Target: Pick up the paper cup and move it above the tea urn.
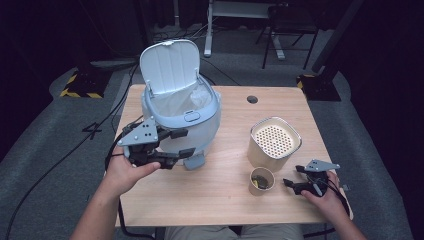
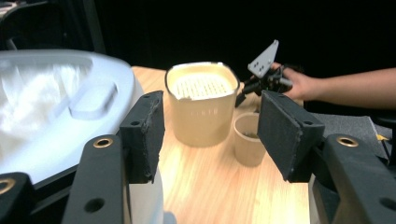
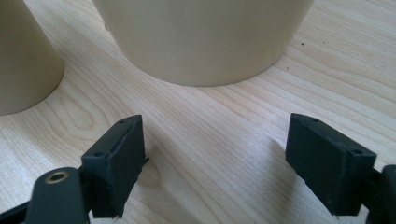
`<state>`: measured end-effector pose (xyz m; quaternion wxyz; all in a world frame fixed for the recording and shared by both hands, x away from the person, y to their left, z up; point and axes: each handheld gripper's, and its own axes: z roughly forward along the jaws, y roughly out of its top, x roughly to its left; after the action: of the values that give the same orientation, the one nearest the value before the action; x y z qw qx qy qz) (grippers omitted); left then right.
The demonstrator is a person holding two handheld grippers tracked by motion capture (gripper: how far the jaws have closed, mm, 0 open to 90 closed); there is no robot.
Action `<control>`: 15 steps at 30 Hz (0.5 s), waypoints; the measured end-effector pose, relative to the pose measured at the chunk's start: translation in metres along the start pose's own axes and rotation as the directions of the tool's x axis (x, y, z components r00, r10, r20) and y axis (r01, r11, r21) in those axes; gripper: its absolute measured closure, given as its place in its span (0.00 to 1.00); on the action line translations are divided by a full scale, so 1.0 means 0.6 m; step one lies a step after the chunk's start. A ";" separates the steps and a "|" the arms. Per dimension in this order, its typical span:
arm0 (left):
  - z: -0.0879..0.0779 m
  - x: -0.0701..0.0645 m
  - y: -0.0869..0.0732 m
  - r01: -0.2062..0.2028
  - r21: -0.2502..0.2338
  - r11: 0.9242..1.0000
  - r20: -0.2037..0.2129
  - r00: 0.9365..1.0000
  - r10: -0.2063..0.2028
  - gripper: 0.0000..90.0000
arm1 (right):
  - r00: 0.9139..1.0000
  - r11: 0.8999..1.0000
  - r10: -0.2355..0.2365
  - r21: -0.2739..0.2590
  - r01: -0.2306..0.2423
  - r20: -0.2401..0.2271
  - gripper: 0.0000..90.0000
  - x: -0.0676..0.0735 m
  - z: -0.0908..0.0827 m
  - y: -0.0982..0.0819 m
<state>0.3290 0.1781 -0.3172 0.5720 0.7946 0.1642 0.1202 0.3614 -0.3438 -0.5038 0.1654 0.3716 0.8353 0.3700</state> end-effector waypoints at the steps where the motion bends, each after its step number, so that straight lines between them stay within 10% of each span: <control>1: 0.001 -0.003 -0.015 0.007 0.011 1.000 -0.003 1.000 -0.007 0.46 | 1.000 1.000 -0.001 0.000 0.001 0.000 0.23 0.000 0.000 0.000; 15: 0.038 -0.011 -0.149 0.131 0.146 0.981 -0.098 0.988 -0.118 0.43 | 1.000 1.000 0.006 0.009 -0.006 0.003 0.30 0.008 -0.007 -0.001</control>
<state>0.3204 0.1820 -0.4093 0.5083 0.8179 0.2476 0.1064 0.3554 -0.3424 -0.5014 0.1638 0.3754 0.8356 0.3661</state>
